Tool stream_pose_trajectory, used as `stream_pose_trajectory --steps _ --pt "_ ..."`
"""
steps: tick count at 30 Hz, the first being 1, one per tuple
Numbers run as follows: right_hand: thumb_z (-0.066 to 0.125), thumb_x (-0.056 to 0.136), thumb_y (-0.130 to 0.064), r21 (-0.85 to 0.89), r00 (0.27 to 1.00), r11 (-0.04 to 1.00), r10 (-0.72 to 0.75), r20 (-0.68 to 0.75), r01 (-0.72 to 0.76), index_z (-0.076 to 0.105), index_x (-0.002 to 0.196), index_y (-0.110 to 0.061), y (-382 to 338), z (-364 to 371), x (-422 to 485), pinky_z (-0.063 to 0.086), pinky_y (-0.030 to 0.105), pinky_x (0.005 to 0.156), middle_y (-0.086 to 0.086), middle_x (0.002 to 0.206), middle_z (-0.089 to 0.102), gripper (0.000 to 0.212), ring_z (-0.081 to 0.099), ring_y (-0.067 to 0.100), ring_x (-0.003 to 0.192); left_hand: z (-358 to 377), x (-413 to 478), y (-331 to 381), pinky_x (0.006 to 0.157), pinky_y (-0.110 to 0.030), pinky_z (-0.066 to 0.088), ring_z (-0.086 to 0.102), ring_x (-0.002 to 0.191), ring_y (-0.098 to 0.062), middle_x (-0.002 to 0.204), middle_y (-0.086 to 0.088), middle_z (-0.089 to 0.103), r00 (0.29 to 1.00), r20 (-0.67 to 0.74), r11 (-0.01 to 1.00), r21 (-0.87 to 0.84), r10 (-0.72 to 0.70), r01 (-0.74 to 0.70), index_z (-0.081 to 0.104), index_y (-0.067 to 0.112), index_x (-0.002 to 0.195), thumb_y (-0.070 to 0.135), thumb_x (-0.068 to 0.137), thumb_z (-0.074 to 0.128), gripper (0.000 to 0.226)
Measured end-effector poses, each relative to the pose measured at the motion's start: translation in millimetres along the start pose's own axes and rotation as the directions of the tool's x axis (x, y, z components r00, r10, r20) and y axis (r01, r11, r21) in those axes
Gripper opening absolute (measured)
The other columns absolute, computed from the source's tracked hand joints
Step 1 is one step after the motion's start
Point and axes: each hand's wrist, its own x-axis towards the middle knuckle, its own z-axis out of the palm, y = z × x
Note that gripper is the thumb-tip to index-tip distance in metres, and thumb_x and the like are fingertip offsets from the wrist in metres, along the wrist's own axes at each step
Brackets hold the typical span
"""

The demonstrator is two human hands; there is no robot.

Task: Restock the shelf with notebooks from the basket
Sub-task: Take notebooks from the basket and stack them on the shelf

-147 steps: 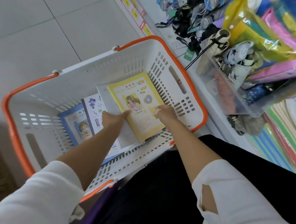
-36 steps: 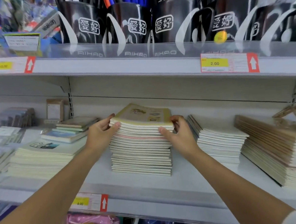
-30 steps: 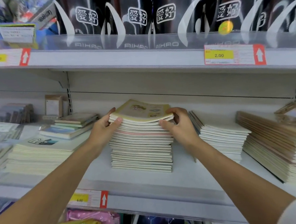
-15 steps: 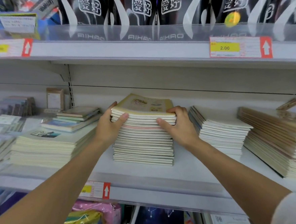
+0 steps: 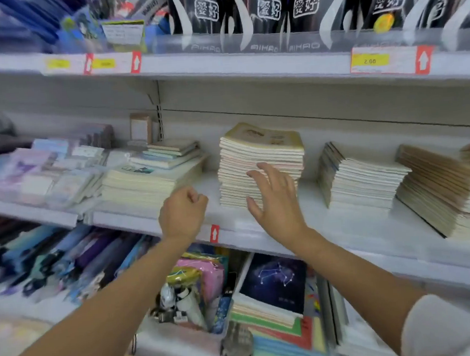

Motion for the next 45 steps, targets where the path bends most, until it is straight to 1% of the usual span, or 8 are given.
stream_pose_trajectory --steps 9,13,19,23,28,32,37,45 --pt "0.062 0.091 -0.023 0.328 0.87 0.941 -0.096 0.484 -0.079 0.058 0.115 -0.008 -118.5 55.1 -84.9 0.046 0.039 0.08 0.01 0.109 0.056 0.029 0.057 0.027 0.095 -89.5 -97.6 -100.2 0.049 -0.028 0.029 0.035 0.047 -0.018 0.045 0.0 0.035 0.91 0.232 0.937 0.149 -0.343 0.315 0.036 0.015 0.048 0.018 0.08 0.062 0.041" --pt "0.064 0.091 -0.035 0.377 0.625 0.917 -0.22 0.749 -0.129 0.061 0.105 -0.008 -167.6 85.1 -113.3 0.042 0.034 0.074 0.011 0.103 0.062 0.029 0.058 0.027 0.09 -138.7 -147.5 -165.0 0.065 -0.037 0.048 0.057 0.07 -0.027 0.07 -0.016 0.056 0.74 0.266 0.782 0.308 -0.617 0.542 0.062 0.006 0.07 0.018 0.082 0.064 0.017" --pt "0.062 0.09 -0.046 0.371 0.293 0.896 -0.297 0.909 -0.242 0.058 0.128 -0.015 -228.3 124.4 -165.8 0.045 0.035 0.09 0.007 0.12 0.058 0.049 0.056 0.023 0.107 -181.2 -210.3 -246.6 0.073 -0.035 0.049 0.06 0.083 -0.029 0.086 -0.013 0.061 0.566 0.165 0.59 0.232 -0.808 0.773 0.062 0.005 0.08 0.017 0.081 0.067 0.013" --pt "0.06 0.09 -0.049 0.347 0.168 0.93 -0.325 0.931 -0.123 0.05 0.138 -0.018 -248.7 148.0 -198.5 0.045 0.032 0.09 0.007 0.134 0.053 0.058 0.054 0.023 0.119 -191.7 -261.6 -288.4 0.058 -0.029 0.041 0.048 0.055 -0.022 0.068 -0.013 0.054 0.399 0.161 0.424 0.185 -0.903 0.886 0.058 0.003 0.077 0.011 0.082 0.066 0.012" --pt "0.058 0.092 -0.048 0.316 0.071 0.949 -0.316 0.946 0.009 0.049 0.138 -0.016 -273.2 173.7 -224.1 0.047 0.039 0.098 0.008 0.137 0.053 0.057 0.054 0.025 0.119 -207.6 -328.8 -333.9 0.039 -0.019 0.03 0.037 0.038 -0.017 0.054 -0.008 0.04 0.093 0.134 0.1 0.044 -0.987 0.994 0.039 0.005 0.062 0.009 0.092 0.057 0.035" --pt "0.062 0.093 -0.038 0.333 0.044 0.927 -0.331 0.943 -0.171 0.053 0.133 -0.009 -297.3 192.1 -259.8 0.045 0.041 0.101 0.01 0.131 0.057 0.051 0.055 0.026 0.118 -226.1 -379.4 -352.5 0.046 -0.022 0.038 0.048 0.051 -0.016 0.065 -0.011 0.051 -0.054 0.145 -0.067 -0.084 -0.988 0.994 0.05 0.003 0.076 0.01 0.094 0.055 0.02" --pt "0.06 0.094 -0.037 0.255 -0.052 0.905 -0.289 0.956 -0.342 0.05 0.136 -0.007 -311.6 211.0 -307.6 0.041 0.041 0.106 0.009 0.139 0.051 0.052 0.05 0.024 0.126 -236.8 -412.0 -364.4 0.049 -0.022 0.041 0.05 0.059 -0.014 0.074 -0.008 0.054 -0.15 0.171 -0.169 -0.103 -0.974 0.98 0.048 0.006 0.1 0.014 0.097 0.049 0.009" --pt "0.059 0.095 -0.032 0.108 -0.103 0.856 -0.184 0.978 -0.506 0.037 0.146 -0.008 -310.3 233.3 -343.8 0.04 0.041 0.108 0.009 0.145 0.047 0.06 0.048 0.025 0.129 -223.8 -433.9 -390.7 0.06 -0.024 0.042 0.05 0.062 -0.017 0.071 -0.009 0.056 -0.243 0.119 -0.259 -0.14 -0.963 0.956 0.052 0.005 0.074 0.003 0.095 0.047 0.022"
